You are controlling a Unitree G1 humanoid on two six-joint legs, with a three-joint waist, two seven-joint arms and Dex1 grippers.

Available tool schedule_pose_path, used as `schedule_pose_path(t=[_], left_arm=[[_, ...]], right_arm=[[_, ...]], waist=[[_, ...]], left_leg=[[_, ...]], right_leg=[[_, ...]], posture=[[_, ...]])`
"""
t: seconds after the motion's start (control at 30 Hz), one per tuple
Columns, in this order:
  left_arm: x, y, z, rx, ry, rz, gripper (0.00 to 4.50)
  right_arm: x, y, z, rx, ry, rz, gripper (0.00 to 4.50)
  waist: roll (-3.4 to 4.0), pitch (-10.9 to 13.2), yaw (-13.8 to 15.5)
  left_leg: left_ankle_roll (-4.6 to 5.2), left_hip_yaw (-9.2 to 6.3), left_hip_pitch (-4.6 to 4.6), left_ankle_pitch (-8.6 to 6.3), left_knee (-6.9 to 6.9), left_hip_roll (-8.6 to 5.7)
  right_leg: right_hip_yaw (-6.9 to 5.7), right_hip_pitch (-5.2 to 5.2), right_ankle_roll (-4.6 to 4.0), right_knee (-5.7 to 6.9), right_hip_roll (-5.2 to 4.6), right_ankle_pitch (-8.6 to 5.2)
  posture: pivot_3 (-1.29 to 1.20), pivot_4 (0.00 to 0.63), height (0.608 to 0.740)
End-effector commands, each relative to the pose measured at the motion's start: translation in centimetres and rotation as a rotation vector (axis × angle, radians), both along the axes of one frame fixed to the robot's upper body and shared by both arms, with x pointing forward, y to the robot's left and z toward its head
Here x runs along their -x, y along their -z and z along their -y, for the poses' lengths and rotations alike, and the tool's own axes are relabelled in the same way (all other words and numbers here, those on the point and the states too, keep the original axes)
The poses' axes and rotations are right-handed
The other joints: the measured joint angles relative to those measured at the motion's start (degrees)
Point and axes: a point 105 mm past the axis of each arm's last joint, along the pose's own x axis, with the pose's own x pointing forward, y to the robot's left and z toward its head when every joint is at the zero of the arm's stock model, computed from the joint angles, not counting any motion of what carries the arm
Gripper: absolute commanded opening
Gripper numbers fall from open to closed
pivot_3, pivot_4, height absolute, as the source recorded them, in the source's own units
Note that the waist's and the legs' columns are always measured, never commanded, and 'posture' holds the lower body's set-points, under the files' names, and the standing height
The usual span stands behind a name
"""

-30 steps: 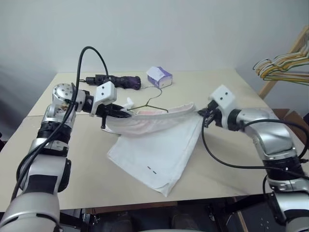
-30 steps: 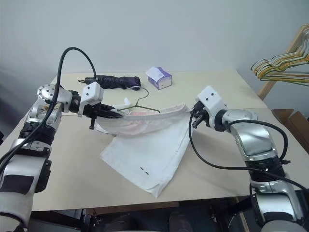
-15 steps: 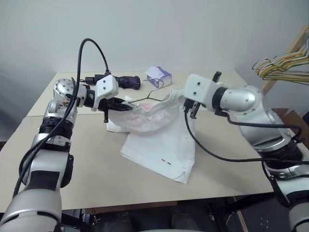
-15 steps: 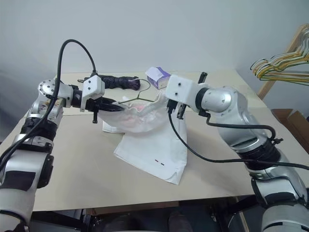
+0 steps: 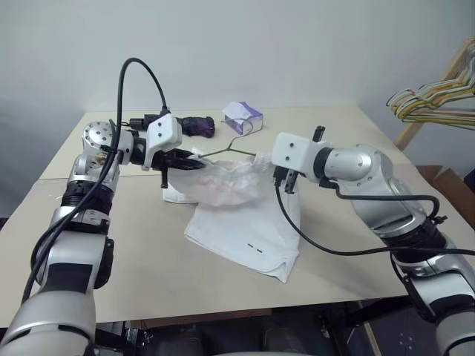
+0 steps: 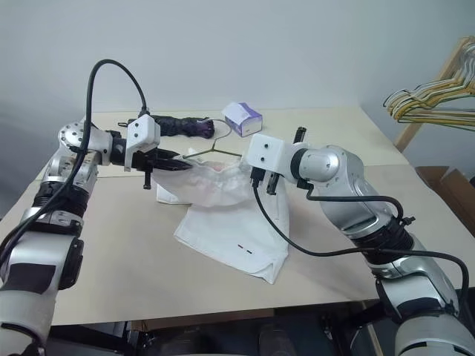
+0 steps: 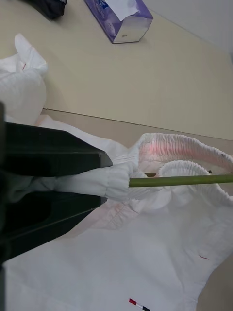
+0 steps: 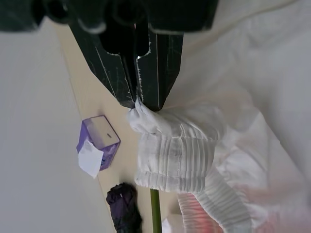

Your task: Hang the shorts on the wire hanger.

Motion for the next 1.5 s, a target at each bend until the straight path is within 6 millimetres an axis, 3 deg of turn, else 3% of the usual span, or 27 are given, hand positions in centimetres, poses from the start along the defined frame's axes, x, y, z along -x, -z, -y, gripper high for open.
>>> schedule_pose_path(t=[0.03,0.2,0.4,0.63,0.97,1.07,1.23,1.33,1.5], left_arm=[[0.6,-2.1,0.4,0.057,0.068,0.066,0.02],[1.5,-1.5,-0.2,0.021,0.112,0.043,0.02],[2.1,-1.0,0.0,0.015,0.149,0.02,0.02],[2.3,-1.5,0.6,0.032,0.187,0.046,0.02],[2.4,-2.3,0.8,0.061,0.2,0.072,0.02],[2.4,-2.1,0.7,0.055,0.196,0.07,0.02],[2.1,-2.1,0.6,0.057,0.179,0.078,0.02],[1.8,-2.5,0.8,0.102,0.171,0.095,0.02],[1.1,-2.7,0.9,0.111,0.131,0.127,1.62]], right_arm=[[1.2,-0.8,0.2,0.019,-0.082,0.001,0.71],[1.0,-0.7,0.9,-0.006,-0.088,-0.005,2.33],[1.0,-1.1,1.1,-0.081,-0.114,-0.039,2.33],[2.4,-0.8,0.7,-0.175,-0.219,-0.225,2.33],[1.2,0.2,0.7,-0.203,-0.168,-0.285,2.33],[1.3,0.2,0.7,-0.207,-0.178,-0.296,1.8],[1.4,0.6,0.9,-0.184,-0.171,-0.295,0.07],[1.4,0.8,1.0,-0.174,-0.166,-0.287,0.03],[1.2,0.9,1.0,-0.179,-0.144,-0.27,0.0]], waist=[[0.0,0.0,0.1],[0.0,0.0,-0.1],[0.0,0.0,-0.1],[0.0,0.0,0.0],[0.0,0.0,-0.1],[0.0,0.0,-0.1],[0.0,0.0,-0.1],[0.0,0.0,0.0],[0.0,0.0,0.0]], left_leg=[[0.0,0.0,0.0,0.0,0.0,0.0],[0.0,0.01,0.04,0.0,0.01,0.0],[0.0,0.0,0.03,0.0,0.0,0.01],[0.0,-0.03,0.04,0.0,0.01,0.01],[0.0,-0.03,0.06,0.0,0.01,0.01],[0.0,-0.03,0.06,0.0,0.01,0.01],[0.0,-0.03,0.06,0.0,0.01,0.01],[0.0,-0.02,0.05,0.0,0.01,0.0],[0.0,-0.02,0.04,0.0,0.03,0.0]], right_leg=[[-0.01,0.0,0.0,0.0,0.0,0.0],[-0.03,0.03,0.0,0.01,0.01,0.0],[-0.02,0.03,0.0,0.0,0.01,0.0],[-0.03,0.06,0.0,-0.01,0.0,0.0],[-0.02,0.07,0.0,0.0,0.01,0.0],[-0.02,0.07,0.0,0.01,0.01,0.0],[-0.03,0.07,0.0,0.01,0.01,0.0],[-0.02,0.07,0.0,0.01,0.0,0.0],[-0.03,0.07,0.0,0.0,-0.01,0.0]], posture=[[-0.11,0.0,0.74],[-0.11,0.0,0.74],[-0.11,0.0,0.74],[-0.11,0.0,0.74],[-0.1,0.0,0.74],[-0.1,0.0,0.74],[-0.1,0.0,0.74],[-0.11,0.0,0.74],[-0.11,0.0,0.74]])
